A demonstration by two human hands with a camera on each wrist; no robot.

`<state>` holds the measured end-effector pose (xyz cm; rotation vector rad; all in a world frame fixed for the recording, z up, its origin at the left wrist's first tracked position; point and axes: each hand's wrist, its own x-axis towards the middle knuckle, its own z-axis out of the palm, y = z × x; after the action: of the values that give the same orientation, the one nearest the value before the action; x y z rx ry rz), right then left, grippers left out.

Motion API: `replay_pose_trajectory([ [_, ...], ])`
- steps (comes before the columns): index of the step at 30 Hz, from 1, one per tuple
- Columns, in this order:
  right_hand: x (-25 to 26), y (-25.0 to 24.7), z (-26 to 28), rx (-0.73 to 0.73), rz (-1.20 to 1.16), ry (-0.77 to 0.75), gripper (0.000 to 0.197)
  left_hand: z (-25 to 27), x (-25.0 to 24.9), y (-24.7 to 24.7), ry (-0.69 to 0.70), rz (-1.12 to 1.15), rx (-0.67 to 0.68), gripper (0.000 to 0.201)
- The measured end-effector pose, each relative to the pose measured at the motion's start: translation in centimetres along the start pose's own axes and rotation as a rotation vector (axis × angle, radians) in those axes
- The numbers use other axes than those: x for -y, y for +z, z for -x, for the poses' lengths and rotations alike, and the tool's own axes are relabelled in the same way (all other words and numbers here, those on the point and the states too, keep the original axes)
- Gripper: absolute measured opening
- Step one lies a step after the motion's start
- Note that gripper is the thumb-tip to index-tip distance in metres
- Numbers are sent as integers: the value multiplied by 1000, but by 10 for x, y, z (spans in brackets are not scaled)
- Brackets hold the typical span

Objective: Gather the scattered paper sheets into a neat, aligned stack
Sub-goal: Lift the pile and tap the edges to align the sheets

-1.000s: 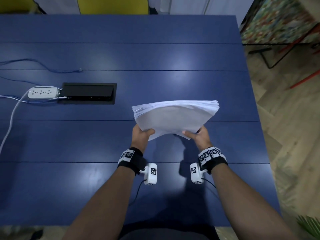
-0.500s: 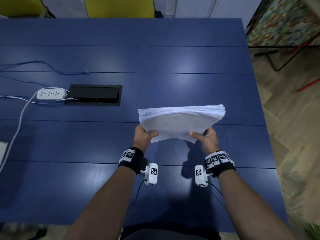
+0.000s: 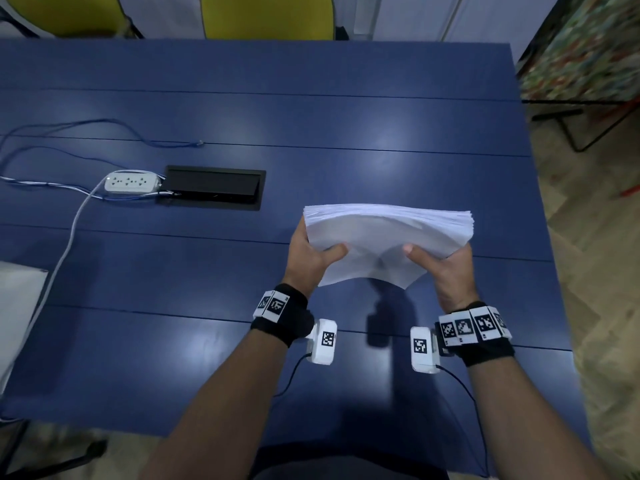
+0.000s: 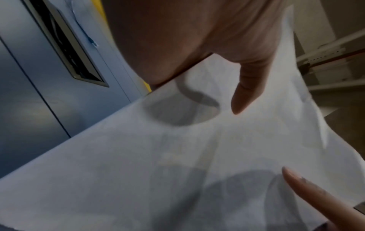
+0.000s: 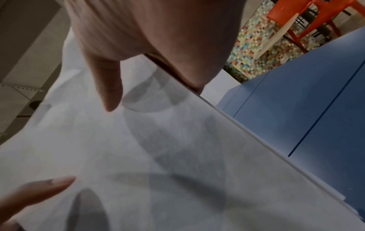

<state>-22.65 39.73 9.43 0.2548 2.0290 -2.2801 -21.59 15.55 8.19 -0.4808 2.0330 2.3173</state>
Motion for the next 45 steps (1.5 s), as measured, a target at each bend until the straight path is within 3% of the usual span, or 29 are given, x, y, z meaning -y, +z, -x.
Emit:
replay_pose_trajectory([
  [3,1,-1,1,-15,8,-12,54,9,-12,5,73,21,-8,64],
  [7,3,-3,2,-13,16,-18,55,13,-34,14,206,90,-88,40],
  [11,3,-1,4,-16,14,-7,55,13,-46,34,134,129,-256,25],
  [15,5,2,6,-17,38,-15,52,10,-49,38,110,150,-321,17],
  [20,21,3,9,-24,42,-77,50,15,-51,36,123,126,-222,30],
  [23,31,5,8,-20,25,-132,60,18,-49,33,157,79,-193,42],
  [31,43,8,11,3,-27,-123,63,21,-38,23,188,55,-66,66],
  [36,55,20,12,-204,-13,-228,41,23,-31,21,174,-22,-58,62],
  [40,59,33,8,-364,-62,-150,20,21,-27,20,176,-44,-61,57],
  [45,63,31,7,-384,-96,-126,32,21,-24,17,153,-32,-21,53],
])
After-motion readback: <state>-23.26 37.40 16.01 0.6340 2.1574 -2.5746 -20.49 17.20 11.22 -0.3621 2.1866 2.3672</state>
